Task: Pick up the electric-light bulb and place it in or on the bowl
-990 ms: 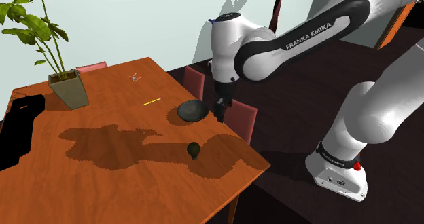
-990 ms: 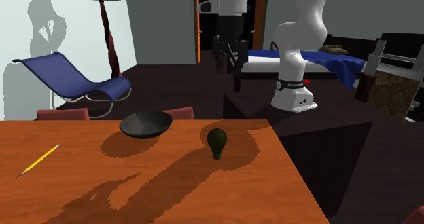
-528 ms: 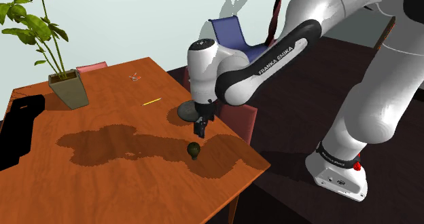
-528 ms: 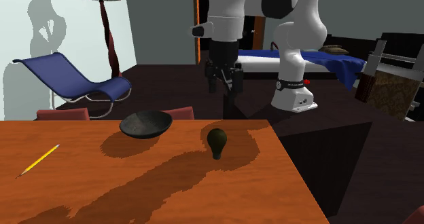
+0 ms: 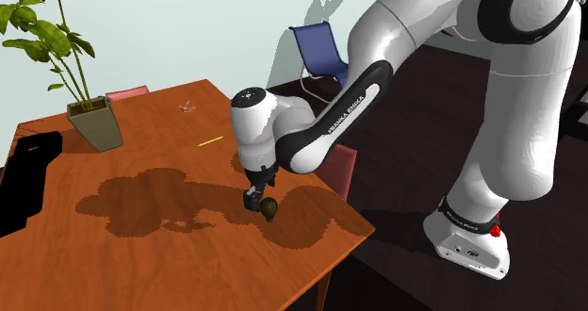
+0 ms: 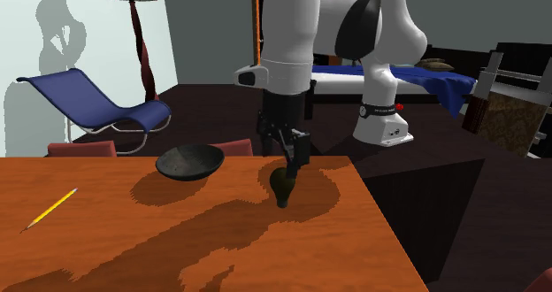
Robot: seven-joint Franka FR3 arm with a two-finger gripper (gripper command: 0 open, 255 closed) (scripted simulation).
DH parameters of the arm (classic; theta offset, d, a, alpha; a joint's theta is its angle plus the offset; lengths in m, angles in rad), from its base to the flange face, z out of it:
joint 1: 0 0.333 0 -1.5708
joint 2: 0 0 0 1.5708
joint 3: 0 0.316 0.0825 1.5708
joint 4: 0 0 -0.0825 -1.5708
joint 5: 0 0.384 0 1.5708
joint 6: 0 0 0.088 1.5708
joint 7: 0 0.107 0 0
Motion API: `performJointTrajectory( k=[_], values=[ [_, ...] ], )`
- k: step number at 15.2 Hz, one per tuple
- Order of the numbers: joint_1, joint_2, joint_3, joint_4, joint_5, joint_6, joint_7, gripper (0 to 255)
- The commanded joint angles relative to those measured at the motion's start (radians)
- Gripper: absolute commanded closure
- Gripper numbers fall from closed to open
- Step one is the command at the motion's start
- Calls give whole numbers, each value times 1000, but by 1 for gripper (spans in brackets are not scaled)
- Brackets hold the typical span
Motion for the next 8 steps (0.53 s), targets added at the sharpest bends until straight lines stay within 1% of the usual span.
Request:
performJointTrajectory(
  k=[1,6,8],
  values=[
    [11,33,-11,15,-25,14,18,0],
    [26,91,-38,11,-72,69,49,0],
    [27,91,-38,11,-72,69,49,0]
  ],
)
